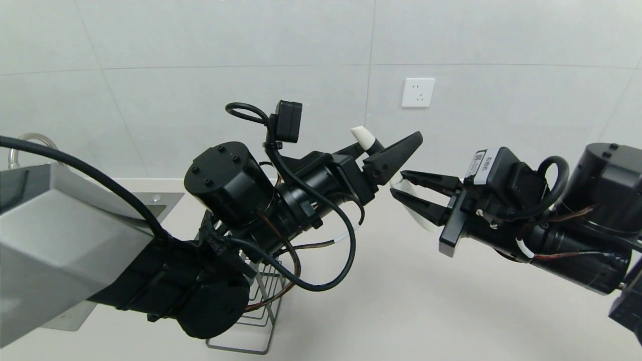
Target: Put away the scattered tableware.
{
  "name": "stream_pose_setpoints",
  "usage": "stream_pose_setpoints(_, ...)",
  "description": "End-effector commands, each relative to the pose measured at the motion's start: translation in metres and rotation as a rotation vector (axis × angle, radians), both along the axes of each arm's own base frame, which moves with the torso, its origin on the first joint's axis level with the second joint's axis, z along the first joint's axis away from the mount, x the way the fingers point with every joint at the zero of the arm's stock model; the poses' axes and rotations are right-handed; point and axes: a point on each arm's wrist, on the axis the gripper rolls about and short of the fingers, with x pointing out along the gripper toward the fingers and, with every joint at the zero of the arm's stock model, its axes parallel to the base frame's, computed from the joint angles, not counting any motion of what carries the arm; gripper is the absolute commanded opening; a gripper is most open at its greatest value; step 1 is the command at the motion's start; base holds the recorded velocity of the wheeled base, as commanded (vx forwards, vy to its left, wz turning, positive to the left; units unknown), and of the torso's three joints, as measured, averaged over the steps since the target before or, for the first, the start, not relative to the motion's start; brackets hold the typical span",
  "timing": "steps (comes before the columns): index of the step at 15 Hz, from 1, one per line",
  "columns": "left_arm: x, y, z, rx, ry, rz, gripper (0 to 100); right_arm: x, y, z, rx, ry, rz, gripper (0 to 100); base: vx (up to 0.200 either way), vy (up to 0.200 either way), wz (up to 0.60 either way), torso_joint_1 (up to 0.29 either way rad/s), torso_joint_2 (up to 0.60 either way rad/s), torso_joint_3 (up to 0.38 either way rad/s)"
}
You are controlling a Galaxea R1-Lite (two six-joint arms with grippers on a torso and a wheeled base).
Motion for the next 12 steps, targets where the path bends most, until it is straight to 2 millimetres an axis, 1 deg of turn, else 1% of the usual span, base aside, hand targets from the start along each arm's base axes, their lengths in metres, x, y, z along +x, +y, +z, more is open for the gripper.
stream_pose_setpoints(1,0.003,-0.003,-0.002,0.001,-0.003,0.001,100,0.001,0.001,0.002,0.004,-0.007,0.001,0,0.0,0.0,0.0,0.0,0.0,0.0)
stream_pose_setpoints(3,0.004,-0.004,0.003,-0.022,-0.026,0.001,100,0.002,0.002,0.004,0.009,-0.014,0.002,0,0.0,0.0,0.0,0.0,0.0,0.0)
stream_pose_setpoints(5,0.005,-0.006,0.003,-0.027,-0.031,0.0,100,0.003,0.002,0.005,0.011,-0.017,0.002,0,0.0,0.0,0.0,0.0,0.0,0.0)
stream_pose_setpoints(6,0.008,-0.008,0.002,-0.034,-0.041,0.002,0,0.003,0.003,0.007,0.015,-0.022,0.004,0,0.0,0.0,0.0,0.0,0.0,0.0)
stream_pose_setpoints(10,0.01,-0.009,0.005,-0.057,-0.063,0.004,0,0.011,0.01,0.017,0.037,-0.055,0.007,0,0.0,0.0,0.0,0.0,0.0,0.0)
stream_pose_setpoints(12,0.01,-0.007,0.007,-0.074,-0.081,0.009,0,0.014,0.012,0.017,0.041,-0.055,0.01,0,0.0,0.0,0.0,0.0,0.0,0.0)
